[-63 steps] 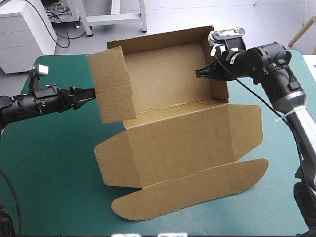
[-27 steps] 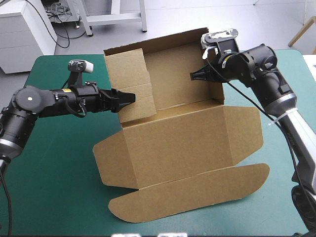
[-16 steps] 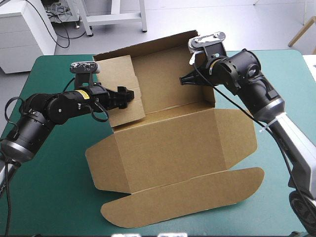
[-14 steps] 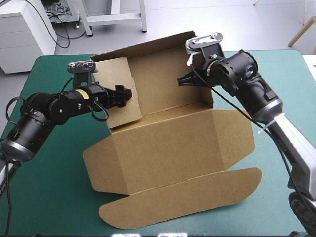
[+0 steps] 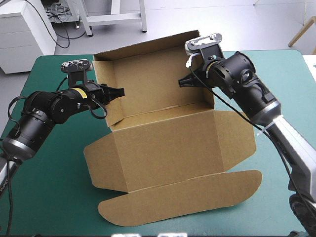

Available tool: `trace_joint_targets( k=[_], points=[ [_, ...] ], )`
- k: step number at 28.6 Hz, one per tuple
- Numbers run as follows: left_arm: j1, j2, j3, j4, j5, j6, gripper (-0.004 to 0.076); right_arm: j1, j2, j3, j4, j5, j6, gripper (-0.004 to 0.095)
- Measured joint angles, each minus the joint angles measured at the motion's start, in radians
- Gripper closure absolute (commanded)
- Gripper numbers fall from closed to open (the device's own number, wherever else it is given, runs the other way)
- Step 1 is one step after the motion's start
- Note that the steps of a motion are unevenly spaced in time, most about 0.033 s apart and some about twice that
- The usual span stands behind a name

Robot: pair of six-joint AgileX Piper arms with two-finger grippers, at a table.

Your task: Fold the box

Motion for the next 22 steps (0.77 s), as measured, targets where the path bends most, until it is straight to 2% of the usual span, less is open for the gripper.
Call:
trace_joint_targets(
  k=[10,15,22],
  points=[
    [0.001,0.018,-0.006,0.028,0.027,-0.011,0.0734,0.001,-0.001,-0.001,0.013,0.048,0.038,0.0914],
    [-0.002,0.116,-0.128,0.039,0.148,0.017,0.0734,-0.029,0.004,-0.001,0.058,0.089,0.050,0.0914],
    [-0.017,0.397,-0.394,0.030,0.350,0.052,0.0734,-0.187,0.094,0.000,0.239,0.158,-0.016,0.0914]
  ],
)
